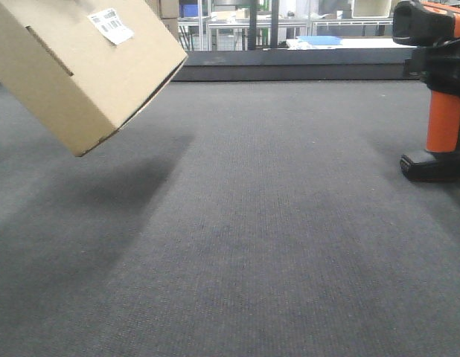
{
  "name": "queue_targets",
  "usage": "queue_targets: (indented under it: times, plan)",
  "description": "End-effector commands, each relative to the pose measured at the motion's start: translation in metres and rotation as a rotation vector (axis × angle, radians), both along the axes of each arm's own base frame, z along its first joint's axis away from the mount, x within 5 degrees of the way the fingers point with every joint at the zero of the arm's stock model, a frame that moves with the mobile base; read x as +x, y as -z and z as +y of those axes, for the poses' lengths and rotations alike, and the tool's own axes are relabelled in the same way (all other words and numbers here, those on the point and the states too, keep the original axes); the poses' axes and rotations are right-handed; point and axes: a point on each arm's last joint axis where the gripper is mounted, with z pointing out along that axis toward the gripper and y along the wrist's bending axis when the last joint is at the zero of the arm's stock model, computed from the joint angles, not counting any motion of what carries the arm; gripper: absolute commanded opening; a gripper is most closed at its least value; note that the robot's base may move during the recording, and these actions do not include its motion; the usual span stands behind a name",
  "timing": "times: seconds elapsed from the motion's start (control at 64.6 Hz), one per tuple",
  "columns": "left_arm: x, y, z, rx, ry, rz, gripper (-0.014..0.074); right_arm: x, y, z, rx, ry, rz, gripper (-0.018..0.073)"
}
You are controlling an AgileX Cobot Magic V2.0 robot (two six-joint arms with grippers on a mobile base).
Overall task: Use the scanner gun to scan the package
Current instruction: 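Lower the scanner gun upright onto the table with the right gripper, then lower the box back onto the table with the left gripper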
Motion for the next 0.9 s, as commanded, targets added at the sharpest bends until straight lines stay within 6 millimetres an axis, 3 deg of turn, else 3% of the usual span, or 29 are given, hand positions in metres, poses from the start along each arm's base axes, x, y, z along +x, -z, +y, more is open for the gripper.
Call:
queue_targets:
  times: [0.0, 0.48, 0.573, 0.744, 0.883]
  plan:
    - [-0.0025, -0.0077, -0.0029, -0.017, 0.01, -0.028, -0.0111, 0.0018, -0.0057, -0.0003, 0.005, -0.001, -0.061, -0.0162]
    - [-0.0025, -0.0077, -0.003, -0.018, 0.01, -0.028, -0.0111, 0.0012, -0.0043, 0.0032, -0.029, -0.045, -0.051, -0.0142]
    - [-0.0025, -0.0077, -0.003, -0.018, 0.01, -0.028, -0.0111, 0.001, -0.0026, 0.0031, -0.031, -0.045, -0.032, 0.0004]
    - [-0.0025, -0.0077, -0.003, -0.018, 0.01, -0.028, -0.0111, 0.0009, -0.002, 0.0031, -0.032, -0.045, -0.026, 0.039]
    - [-0.0025, -0.0077, -0.003, -0.018, 0.01, -0.028, -0.0111, 0.0006, 0.0001, 0.003, -0.035, -0.045, -0.003, 0.0564]
